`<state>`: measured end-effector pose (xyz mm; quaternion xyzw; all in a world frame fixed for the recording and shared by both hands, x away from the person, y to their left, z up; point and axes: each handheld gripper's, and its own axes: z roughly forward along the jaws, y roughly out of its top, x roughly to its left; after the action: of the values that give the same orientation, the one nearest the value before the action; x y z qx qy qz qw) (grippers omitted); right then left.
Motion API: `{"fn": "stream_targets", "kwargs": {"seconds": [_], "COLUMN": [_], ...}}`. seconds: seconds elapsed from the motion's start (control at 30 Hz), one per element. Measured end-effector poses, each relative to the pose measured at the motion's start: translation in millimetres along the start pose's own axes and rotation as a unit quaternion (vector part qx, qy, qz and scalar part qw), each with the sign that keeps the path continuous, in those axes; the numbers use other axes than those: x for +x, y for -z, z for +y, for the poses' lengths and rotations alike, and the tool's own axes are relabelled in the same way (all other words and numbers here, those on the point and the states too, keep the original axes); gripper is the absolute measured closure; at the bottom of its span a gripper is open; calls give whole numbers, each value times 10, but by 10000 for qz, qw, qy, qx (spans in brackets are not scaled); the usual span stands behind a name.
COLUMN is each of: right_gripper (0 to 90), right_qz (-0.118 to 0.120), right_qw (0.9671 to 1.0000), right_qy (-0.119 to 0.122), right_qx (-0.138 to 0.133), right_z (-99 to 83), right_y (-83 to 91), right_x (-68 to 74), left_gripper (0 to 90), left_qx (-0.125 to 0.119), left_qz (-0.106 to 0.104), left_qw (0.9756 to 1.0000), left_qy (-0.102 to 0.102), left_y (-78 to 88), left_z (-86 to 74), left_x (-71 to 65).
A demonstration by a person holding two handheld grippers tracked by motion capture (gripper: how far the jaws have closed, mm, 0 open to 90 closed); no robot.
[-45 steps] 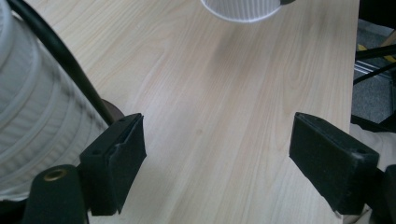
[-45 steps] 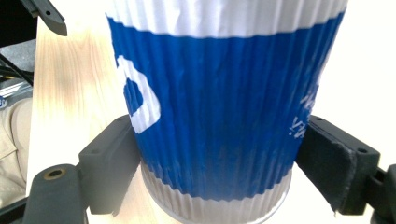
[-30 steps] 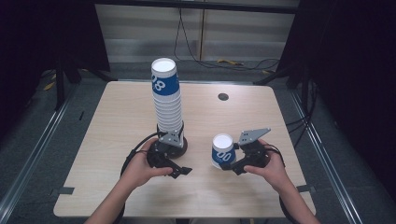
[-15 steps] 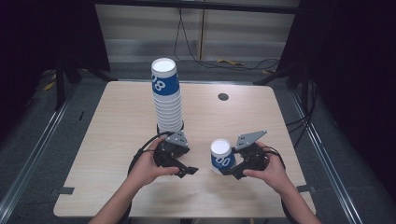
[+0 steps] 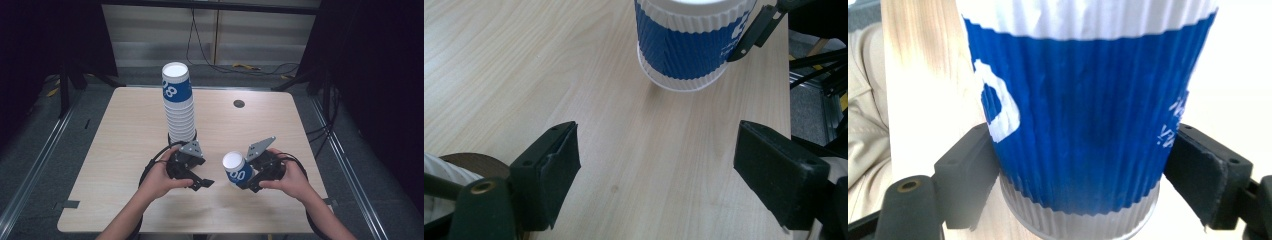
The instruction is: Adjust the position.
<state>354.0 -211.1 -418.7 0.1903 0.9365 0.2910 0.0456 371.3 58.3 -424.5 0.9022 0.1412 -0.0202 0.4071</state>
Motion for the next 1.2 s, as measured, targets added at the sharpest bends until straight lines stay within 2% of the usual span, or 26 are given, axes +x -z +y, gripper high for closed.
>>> {"fn": "stream_targets", "kwargs": {"seconds": [0.03,0.07,0.2,0.47,0.7,0.77,0.93,1.0,1.17,1.2], "right_gripper": [176,176,176,176,176,176,176,176,176,175], "right_qz": [0,3,48,30,30,17,55,35,62,76], "right_qw": [10000,9999,9998,9975,9958,9946,9925,9899,9879,9872], "right_qy": [0,49,125,351,461,560,560,690,720,804], "right_qx": [0,127,175,613,789,872,1089,1241,1370,1373], "right_z": [0,28,59,134,193,217,264,292,343,368], "right_y": [0,-1,-9,-33,-53,-64,-94,-127,-141,-150], "right_x": [0,6,6,28,48,53,76,84,106,105], "left_gripper": [185,185,185,185,180,180,180,176,173,171], "left_qx": [0,0,-38,-33,-51,-75,-60,-56,-50,-76], "left_qz": [0,4,4,-8,-1,-11,-28,-34,-67,-80], "left_qw": [10000,10000,10000,10000,10000,9999,9999,10000,9999,9999], "left_qy": [0,11,4,-65,-83,-85,-86,-73,-86,-75], "left_y": [0,1,-1,-17,-25,-32,-43,-54,-58,-54], "left_z": [0,1,3,17,31,36,47,42,44,48], "left_x": [0,-1,-6,-20,-34,-42,-48,-49,-51,-58]}}
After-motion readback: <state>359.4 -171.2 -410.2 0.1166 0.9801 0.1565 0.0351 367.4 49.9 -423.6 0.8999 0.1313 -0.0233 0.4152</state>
